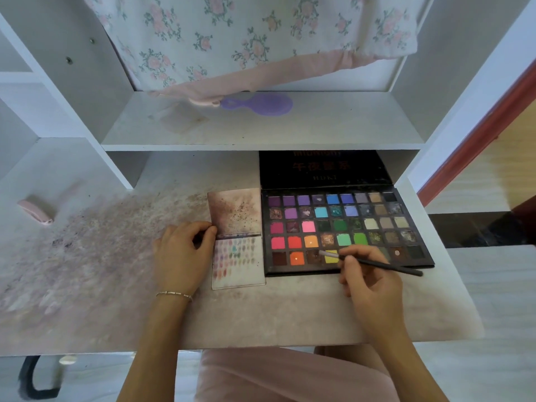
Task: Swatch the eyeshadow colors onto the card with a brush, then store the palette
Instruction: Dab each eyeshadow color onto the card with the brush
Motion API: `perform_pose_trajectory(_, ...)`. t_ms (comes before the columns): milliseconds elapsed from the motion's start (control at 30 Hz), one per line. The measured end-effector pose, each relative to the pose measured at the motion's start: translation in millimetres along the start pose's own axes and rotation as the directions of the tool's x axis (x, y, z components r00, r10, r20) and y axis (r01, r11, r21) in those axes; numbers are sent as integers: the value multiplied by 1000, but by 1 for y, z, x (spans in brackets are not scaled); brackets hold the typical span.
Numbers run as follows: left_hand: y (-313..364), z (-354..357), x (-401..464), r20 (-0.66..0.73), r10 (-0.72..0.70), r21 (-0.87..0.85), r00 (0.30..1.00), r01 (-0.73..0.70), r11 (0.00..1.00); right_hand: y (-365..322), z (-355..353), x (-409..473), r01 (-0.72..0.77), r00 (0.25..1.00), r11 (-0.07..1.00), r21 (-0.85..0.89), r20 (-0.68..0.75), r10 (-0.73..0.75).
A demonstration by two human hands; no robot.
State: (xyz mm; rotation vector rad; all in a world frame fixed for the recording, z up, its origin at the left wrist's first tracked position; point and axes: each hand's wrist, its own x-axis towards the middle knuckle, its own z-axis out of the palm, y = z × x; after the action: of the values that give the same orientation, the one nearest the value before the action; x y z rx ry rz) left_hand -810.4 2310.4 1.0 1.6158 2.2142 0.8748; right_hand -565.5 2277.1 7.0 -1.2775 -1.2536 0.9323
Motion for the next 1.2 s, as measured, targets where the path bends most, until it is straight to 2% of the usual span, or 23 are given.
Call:
perform_pose_trajectory(200,1,0,0,3,2,12,1000,-2,1000,7,-27,7,61,991,987,-148,-112,-78)
perform_pose_trajectory(400,1,0,-1,9,2,22,1000,-3,1000,12,-30,8,45,975,985,-165,-206,-79)
perform_pose_trajectory(733,1,0,-2,-7,10,20,1000,-9,1000,13,-28,9,86,991,974,-208,-81,-105)
perform_pose_trajectory(967,1,-1,-2,-10,10,6,1000,-10,1000,13,-27,7,77,982,966,-249,-150,-116)
perform_pose_trajectory(1067,0,0,-2,-2,9,7,1000,-9,1000,13,-27,8,119,982,962,-244,-117,-151)
perform_pose_trajectory(1200,-1,0,-1,0,6,4,1000,-6,1000,14,-27,8,101,987,963,-248,-96,-128)
